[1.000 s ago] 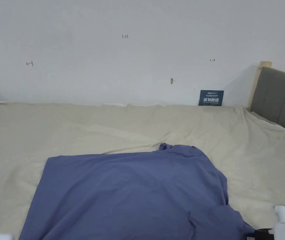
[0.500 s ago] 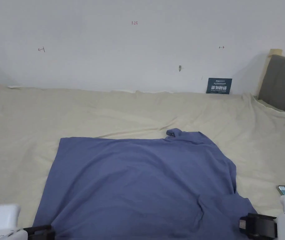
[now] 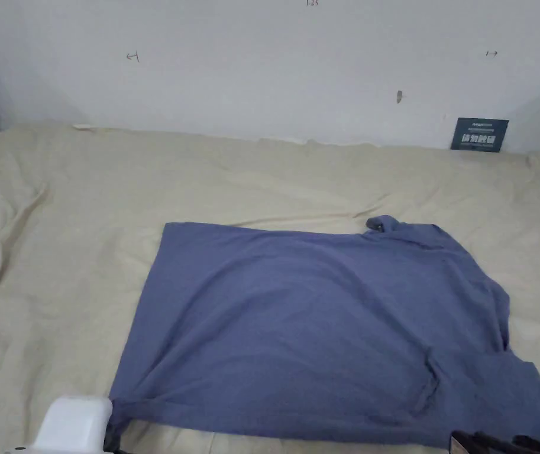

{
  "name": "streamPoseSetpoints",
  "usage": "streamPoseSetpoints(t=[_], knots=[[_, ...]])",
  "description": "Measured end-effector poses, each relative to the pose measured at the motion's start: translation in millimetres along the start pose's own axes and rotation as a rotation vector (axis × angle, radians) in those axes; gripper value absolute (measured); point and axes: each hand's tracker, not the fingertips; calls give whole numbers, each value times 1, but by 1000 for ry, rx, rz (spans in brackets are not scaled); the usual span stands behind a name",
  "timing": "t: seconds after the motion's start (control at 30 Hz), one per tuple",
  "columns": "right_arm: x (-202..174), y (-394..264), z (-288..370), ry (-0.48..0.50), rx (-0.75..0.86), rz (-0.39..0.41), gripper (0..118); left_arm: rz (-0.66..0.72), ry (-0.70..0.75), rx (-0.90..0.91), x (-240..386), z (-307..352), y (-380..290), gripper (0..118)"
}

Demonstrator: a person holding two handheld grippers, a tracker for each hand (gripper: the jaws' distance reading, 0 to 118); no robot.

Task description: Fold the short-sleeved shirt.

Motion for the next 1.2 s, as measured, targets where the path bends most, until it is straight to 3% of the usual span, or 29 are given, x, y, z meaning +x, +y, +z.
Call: streamPoseSetpoints(t=[0.03, 0.1, 0.17, 0.27, 0.37, 0.4, 0.47, 0.5, 0.67, 0.7, 0.73, 0.77, 0.8, 0.83, 0.9, 0.97, 1.2], knots=[[-4, -2, -3, 3, -3, -1, 58, -2, -1, -25, -1, -2, -1, 8], [-6, -7, -13, 5, -13, -49, 0, 1, 5, -10, -3, -1, -5, 8], [-4, -9, -20, 63, -54, -57, 0, 23, 7, -11, -9, -2, -2, 8], [-8, -7, -26, 24, -57, -31, 0, 61, 10, -1, -17, 1, 1, 6], [-4, -12, -31, 37, -76, -70, 0, 77, 42, 25, -26, -3, 5, 7], [-3, -8, -35, 43, -89, -83, 0, 80, 45, 32, -30, -5, 8, 25], [-2, -11, -36, 40, -94, -77, 0, 95, 28, 58, -36, -9, 12, 93], [-2, -13, -37, 35, -100, -71, 0, 104, 22, 49, -39, -16, 16, 118], [-1, -9, -41, 31, -121, -82, 0, 79, 71, 18, -34, -42, 33, 116], [-1, -10, -41, 30, -124, -83, 0, 76, 70, 8, -33, -49, 35, 110], [1, -10, -41, 27, -128, -83, 0, 80, 59, 6, -36, -50, 32, 98], [2, -10, -41, 23, -132, -83, 0, 92, 47, -7, -36, -53, 32, 76], [1, -8, -42, 16, -135, -83, 0, 119, 17, -36, -36, -55, 32, 29], [3, -8, -42, 13, -136, -83, 0, 137, -2, -22, -36, -55, 31, 5], [7, -7, -41, 8, -136, -89, 0, 178, -75, -12, -39, -53, 27, 5], [9, -5, -42, 8, -136, -100, 0, 89, -42, -67, -31, -61, 31, 5], [24, -2, -32, -42, -116, -110, 0, 110, -35, -26, -36, -41, 32, 5]])
